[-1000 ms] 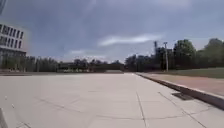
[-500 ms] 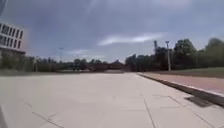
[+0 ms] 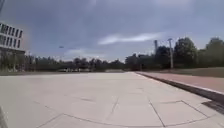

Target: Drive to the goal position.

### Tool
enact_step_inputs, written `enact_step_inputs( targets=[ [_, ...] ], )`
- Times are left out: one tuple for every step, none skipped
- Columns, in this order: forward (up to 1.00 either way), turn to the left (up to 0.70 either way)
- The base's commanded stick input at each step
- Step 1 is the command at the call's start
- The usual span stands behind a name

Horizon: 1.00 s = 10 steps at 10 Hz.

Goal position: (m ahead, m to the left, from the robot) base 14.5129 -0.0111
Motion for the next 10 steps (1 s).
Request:
enact_step_inputs(
  targets=[
    [1.0, 0.02],
    [1.0, 0.01],
    [1.0, 0.0],
    [1.0, 0.0],
    [1.0, 0.01],
    [1.0, 0.02],
    [1.0, 0.01],
    [1.0, 0.0],
    [1.0, 0.0],
    [1.0, 0.0]
  ],
)
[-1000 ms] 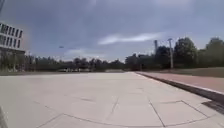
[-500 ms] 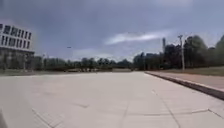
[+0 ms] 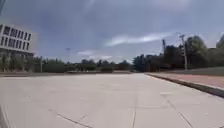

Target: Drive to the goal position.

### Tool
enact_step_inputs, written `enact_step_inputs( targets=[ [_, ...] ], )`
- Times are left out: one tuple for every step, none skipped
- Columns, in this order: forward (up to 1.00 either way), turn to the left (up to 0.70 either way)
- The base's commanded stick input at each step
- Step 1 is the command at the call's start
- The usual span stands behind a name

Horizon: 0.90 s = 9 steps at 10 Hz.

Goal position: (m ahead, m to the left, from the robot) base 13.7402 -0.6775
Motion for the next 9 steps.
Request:
enact_step_inputs(
  targets=[
    [1.0, 0.02],
    [1.0, 0.02],
    [1.0, 0.02],
    [1.0, 0.0],
    [1.0, 0.0],
    [1.0, 0.0],
    [1.0, 0.0],
    [1.0, 0.0],
    [1.0, 0.0]
  ],
)
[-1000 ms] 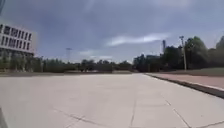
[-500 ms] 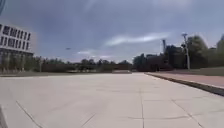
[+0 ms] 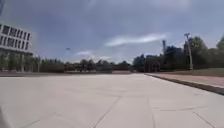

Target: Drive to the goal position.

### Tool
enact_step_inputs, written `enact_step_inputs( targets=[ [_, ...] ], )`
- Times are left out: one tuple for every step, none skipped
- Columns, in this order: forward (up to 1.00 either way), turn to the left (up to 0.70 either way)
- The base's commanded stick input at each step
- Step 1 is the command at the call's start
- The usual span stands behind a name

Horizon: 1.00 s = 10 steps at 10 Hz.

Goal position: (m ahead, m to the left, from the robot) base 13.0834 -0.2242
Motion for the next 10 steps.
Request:
enact_step_inputs(
  targets=[
    [1.0, 0.0],
    [1.0, 0.0],
    [1.0, 0.0],
    [1.0, 0.0],
    [1.0, 0.0],
    [1.0, -0.12],
    [1.0, -0.29],
    [1.0, -0.27],
    [1.0, -0.09],
    [1.0, 0.0]
  ],
)
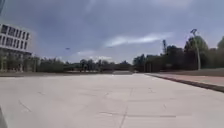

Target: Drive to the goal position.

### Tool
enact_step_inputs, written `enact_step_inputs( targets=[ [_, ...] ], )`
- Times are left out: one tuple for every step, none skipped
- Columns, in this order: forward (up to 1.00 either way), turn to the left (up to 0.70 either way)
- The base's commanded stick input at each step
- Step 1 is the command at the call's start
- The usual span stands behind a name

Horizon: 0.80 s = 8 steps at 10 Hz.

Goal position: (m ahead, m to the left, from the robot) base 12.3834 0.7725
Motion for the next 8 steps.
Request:
enact_step_inputs(
  targets=[
    [1.0, 0.0],
    [1.0, 0.0],
    [1.0, 0.0],
    [1.0, -0.02],
    [1.0, -0.2],
    [1.0, -0.13],
    [1.0, -0.04],
    [1.0, 0.0]
  ],
)
